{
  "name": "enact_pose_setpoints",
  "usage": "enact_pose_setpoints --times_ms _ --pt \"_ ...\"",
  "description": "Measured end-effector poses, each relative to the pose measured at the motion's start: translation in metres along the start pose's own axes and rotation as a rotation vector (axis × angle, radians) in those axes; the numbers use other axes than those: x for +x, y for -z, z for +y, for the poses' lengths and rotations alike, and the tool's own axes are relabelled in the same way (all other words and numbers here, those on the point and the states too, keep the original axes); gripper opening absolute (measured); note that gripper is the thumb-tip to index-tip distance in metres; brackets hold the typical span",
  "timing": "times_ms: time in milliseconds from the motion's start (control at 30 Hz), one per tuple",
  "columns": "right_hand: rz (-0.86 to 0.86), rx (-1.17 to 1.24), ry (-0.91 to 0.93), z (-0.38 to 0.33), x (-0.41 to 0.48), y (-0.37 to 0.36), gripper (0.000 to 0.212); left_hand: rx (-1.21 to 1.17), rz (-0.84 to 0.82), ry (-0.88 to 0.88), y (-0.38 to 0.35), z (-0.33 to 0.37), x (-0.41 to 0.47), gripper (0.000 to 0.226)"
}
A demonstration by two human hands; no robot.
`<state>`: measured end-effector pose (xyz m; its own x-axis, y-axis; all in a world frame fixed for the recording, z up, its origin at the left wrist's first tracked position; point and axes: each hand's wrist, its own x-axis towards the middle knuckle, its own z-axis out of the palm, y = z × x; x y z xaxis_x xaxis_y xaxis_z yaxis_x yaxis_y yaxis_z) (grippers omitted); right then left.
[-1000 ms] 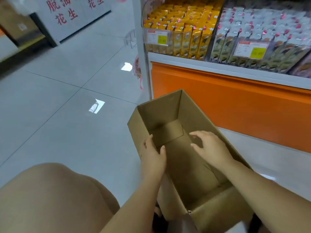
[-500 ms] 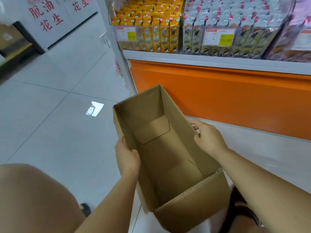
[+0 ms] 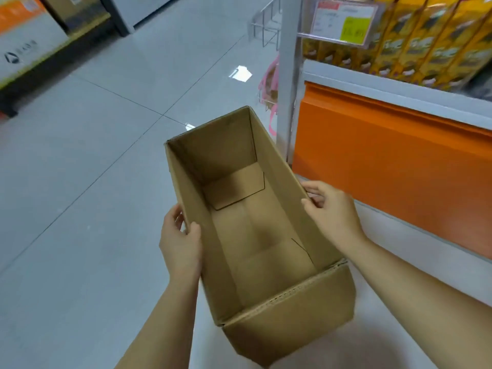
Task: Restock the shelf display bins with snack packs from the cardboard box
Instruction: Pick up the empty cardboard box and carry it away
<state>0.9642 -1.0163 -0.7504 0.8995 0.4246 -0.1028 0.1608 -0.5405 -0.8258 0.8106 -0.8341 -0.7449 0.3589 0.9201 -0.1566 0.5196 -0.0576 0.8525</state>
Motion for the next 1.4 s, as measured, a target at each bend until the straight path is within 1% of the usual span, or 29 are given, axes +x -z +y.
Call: enact_pose_setpoints --times_ms 67,133,200,267,333,433,567,733,900,1000,1100,1233,1400 --pt "-0.039 0.029 -0.002 -0.004 0.016 -0.013 0.037 -0.018 0.031 0.048 0.002 0.000 0.015 0.046" --pt "-0.115 0.019 -0.011 -0.008 0.023 -0.019 0.048 -0.018 0.040 0.101 0.006 -0.001 0.017 0.044" --pt "-0.206 -0.018 -0.040 -0.012 0.020 -0.019 0.058 0.013 0.011 0.158 0.011 0.001 0.004 0.047" --pt "-0.269 -0.054 -0.083 -0.017 0.012 -0.014 0.063 0.049 -0.053 0.227 0.017 0.002 -0.013 0.053" --pt "-0.303 -0.065 -0.117 -0.026 0.005 -0.009 0.064 0.083 -0.097 0.300 0.023 0.004 -0.025 0.057" --pt "-0.306 -0.024 -0.140 -0.049 0.001 0.002 0.058 0.078 -0.090 0.375 0.037 0.018 -0.033 0.058" --pt "-0.305 0.001 -0.171 -0.105 0.001 0.027 0.055 0.053 -0.075 0.362 0.079 0.070 -0.032 0.052" --pt "-0.291 0.015 -0.121 -0.231 0.005 0.066 0.056 -0.003 -0.044 0.334 0.164 0.168 -0.015 0.049" --pt "-0.289 0.047 -0.027 -0.415 0.020 0.090 0.056 -0.080 0.004 0.258 0.280 0.282 0.026 0.045" --pt "-0.269 0.062 0.054 -0.521 0.031 0.089 0.054 -0.083 0.042 0.204 0.352 0.338 0.059 0.047" --pt "-0.254 0.081 0.097 -0.606 0.039 0.075 0.050 -0.109 0.082 0.150 0.418 0.381 0.097 0.048" --pt "-0.258 0.127 0.151 -0.688 0.061 0.045 0.050 -0.095 0.156 0.088 0.476 0.417 0.152 0.045" --pt "-0.316 0.131 0.251 -0.760 0.114 0.002 0.050 -0.099 0.267 0.090 0.511 0.441 0.219 0.049"
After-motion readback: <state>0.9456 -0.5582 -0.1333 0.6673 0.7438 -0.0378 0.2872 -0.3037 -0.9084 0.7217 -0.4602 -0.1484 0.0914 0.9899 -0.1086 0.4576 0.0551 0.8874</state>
